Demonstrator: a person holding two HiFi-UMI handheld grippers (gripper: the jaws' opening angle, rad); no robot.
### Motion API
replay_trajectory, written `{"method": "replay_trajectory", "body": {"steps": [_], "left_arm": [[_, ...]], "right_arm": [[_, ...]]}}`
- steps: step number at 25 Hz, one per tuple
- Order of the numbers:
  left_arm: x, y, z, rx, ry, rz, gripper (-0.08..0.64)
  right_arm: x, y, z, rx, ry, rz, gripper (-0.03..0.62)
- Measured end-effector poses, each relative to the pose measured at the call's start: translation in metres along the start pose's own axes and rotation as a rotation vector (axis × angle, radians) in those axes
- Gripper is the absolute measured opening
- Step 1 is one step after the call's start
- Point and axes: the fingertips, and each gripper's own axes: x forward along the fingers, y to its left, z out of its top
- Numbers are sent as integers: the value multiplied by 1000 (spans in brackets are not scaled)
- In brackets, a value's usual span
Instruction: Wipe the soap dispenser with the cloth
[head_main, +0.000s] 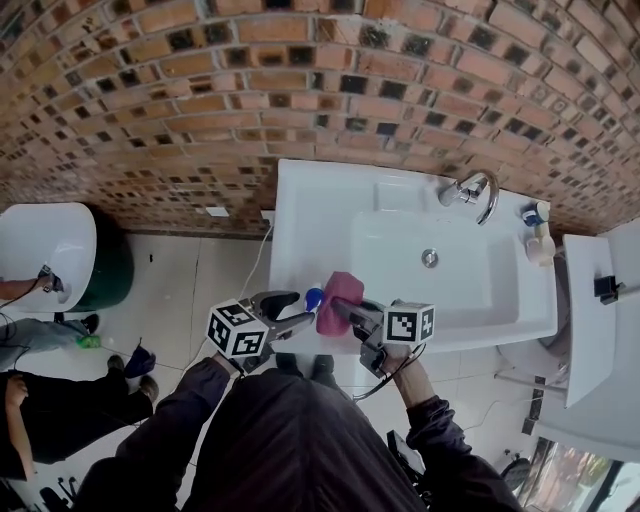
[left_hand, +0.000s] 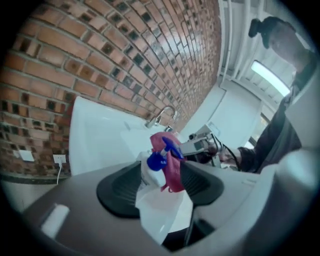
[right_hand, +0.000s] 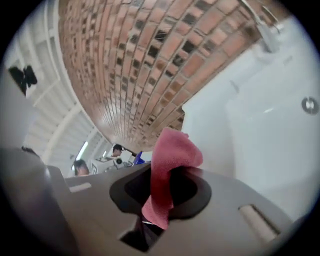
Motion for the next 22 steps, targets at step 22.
{"method": "replay_trajectory", "body": {"steps": [22], "left_arm": [[7,-4,-13,17,47,37,216]], "right_arm": [[26,-76,-31,-70,192,-233,71]]}}
